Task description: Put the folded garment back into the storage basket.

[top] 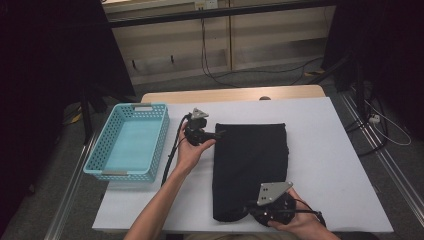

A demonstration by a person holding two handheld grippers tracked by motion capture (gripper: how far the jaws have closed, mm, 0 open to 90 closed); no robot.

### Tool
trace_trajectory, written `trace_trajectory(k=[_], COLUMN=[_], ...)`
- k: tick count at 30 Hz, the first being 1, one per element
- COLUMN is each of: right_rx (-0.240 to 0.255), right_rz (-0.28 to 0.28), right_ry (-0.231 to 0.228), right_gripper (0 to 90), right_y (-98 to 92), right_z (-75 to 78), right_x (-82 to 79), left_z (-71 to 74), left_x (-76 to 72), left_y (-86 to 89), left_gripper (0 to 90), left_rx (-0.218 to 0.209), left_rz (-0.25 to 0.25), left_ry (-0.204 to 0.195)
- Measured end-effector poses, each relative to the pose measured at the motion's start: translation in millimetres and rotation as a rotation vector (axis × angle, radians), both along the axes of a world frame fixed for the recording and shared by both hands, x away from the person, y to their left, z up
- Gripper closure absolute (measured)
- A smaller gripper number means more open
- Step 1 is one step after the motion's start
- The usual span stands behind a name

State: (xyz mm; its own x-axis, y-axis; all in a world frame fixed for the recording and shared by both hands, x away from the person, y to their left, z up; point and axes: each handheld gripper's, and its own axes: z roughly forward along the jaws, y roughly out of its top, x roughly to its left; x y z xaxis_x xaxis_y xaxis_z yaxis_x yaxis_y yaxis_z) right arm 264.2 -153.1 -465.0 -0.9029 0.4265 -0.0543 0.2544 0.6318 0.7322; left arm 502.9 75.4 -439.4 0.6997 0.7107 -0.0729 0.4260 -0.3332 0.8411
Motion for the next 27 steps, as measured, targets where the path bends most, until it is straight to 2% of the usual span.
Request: trace_trajectory(k=[2,6,8,10,11,13,17,22,23,27], right_rx=[0.000,-0.001,-0.001,0.001,0.002,0.000,-0.002,-0.005,-0.005,-0.006], right_rz=[-0.001,0.000,0.002,0.003,0.002,0.002,0.003,0.002,0.002,0.003], right_ry=[0.000,-0.002,-0.002,-0.002,-0.001,-0.003,-0.003,-0.004,-0.005,-0.006], right_gripper=[76.3,76.3,76.3,76.3,76.3,76.2,76.2,76.2,76.2,76.2], right_y=[0.0,0.1,-0.1,-0.2,-0.1,0.0,0.2,0.4,0.5,0.5], right_z=[0.0,-0.1,-0.1,-0.2,-0.3,-0.2,-0.2,-0.2,-0.2,-0.2], right_x=[-0.1,-0.2,0.0,0.2,0.2,0.0,0.1,-0.3,-0.3,-0.2], left_z=[-3.0,-8.6,-9.8,-12.8,-13.9,-17.3,-22.9,-30.2,-32.0,-31.7], left_x=[7.0,17.1,19.6,21.6,23.7,26.6,30.6,34.1,33.9,33.2], left_y=[-3.0,-8.2,-10.3,-12.5,-11.0,-10.0,-8.7,-10.2,-11.8,-12.9], left_gripper=[15.5,20.1,26.2,30.2,31.7,32.2,35.0,38.6,39.9,41.1], left_rx=[-0.003,-0.001,0.039,0.029,0.041,0.000,0.013,0.008,-0.002,0.025], left_rz=[0.018,0.039,0.022,0.044,0.036,0.042,0.040,0.038,0.041,0.032], left_ry=[0.024,0.042,0.036,0.045,0.050,0.074,0.105,0.148,0.149,0.137])
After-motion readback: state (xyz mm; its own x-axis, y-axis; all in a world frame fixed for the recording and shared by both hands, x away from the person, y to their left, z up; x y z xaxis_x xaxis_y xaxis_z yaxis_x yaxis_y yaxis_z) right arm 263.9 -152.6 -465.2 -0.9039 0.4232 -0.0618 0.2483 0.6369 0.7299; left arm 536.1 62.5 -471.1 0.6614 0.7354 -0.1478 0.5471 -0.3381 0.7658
